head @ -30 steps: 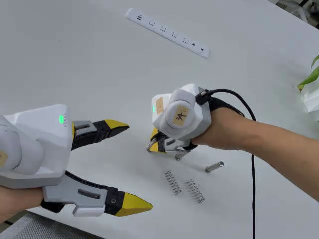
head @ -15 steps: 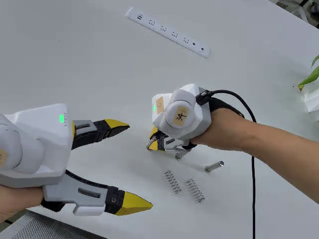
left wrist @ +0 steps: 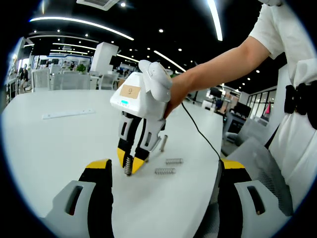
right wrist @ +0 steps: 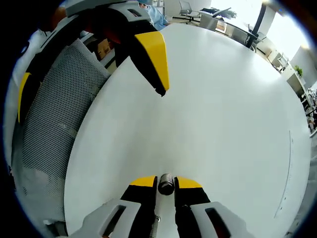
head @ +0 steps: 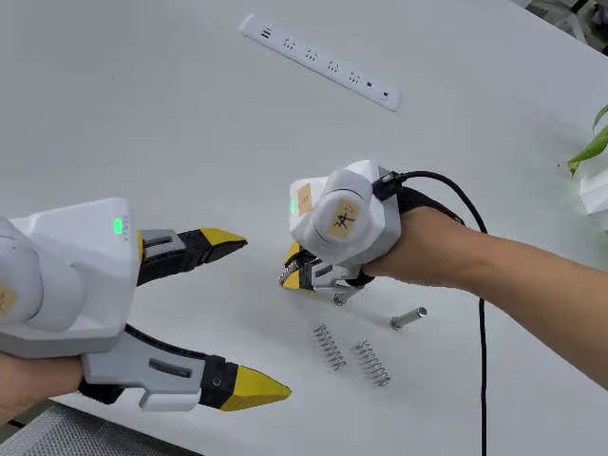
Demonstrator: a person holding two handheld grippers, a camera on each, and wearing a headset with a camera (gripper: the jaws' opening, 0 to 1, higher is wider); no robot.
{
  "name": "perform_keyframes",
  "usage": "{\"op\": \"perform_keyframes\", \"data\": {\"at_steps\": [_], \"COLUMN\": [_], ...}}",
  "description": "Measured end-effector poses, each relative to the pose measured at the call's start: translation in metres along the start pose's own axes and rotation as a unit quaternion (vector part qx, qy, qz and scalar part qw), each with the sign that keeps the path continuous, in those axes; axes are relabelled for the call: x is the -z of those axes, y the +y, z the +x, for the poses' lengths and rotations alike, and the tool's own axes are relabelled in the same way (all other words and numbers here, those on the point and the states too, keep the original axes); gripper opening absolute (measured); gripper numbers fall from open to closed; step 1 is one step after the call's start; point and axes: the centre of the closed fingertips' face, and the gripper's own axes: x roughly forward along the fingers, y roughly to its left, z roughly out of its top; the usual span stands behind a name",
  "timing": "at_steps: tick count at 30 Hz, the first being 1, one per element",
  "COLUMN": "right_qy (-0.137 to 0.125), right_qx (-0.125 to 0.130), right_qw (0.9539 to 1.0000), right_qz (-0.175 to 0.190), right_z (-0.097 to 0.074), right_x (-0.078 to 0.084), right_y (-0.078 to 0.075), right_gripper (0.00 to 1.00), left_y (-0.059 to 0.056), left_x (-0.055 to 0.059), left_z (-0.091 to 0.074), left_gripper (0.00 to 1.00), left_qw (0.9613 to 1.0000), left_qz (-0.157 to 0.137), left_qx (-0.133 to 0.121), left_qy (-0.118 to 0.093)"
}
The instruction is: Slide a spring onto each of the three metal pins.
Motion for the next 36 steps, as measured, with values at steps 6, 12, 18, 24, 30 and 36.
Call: {"op": "perform_keyframes", "data": {"at_steps": [6,12,18,24,30,36], "right_qy": [-0.005,-0.015,-0.039,-0.073,-0.105,-0.138], "right_qx": [0.001,0.006,0.016,0.034,0.055,0.083], "right_qw": [1.0000,0.9997,0.9980,0.9933,0.9874,0.9783], "right_qz": [0.007,0.018,0.048,0.082,0.105,0.130], "right_z": [-0.003,-0.011,-0.023,-0.042,-0.063,-0.085], "right_x": [-0.001,-0.002,-0.004,-0.007,-0.008,-0.005], "right_y": [0.000,0.000,-0.001,-0.003,0.001,0.009], "right_gripper": [0.15,0.20,0.25,0.30,0.38,0.45], "left_y": [-0.002,-0.003,-0.004,-0.006,-0.009,-0.011], "left_x": [0.000,0.000,0.000,-0.001,-0.002,-0.002], "left_z": [0.000,0.000,-0.002,-0.002,-0.001,-0.001], "left_gripper": [0.87,0.86,0.86,0.86,0.86,0.85], "left_qw": [1.0000,1.0000,0.9999,0.9997,0.9994,0.9990], "left_qz": [0.001,0.004,0.008,0.015,0.022,0.030], "left_qx": [0.002,0.004,0.006,0.010,0.015,0.018], "left_qy": [0.001,0.003,0.008,0.014,0.020,0.028]}}
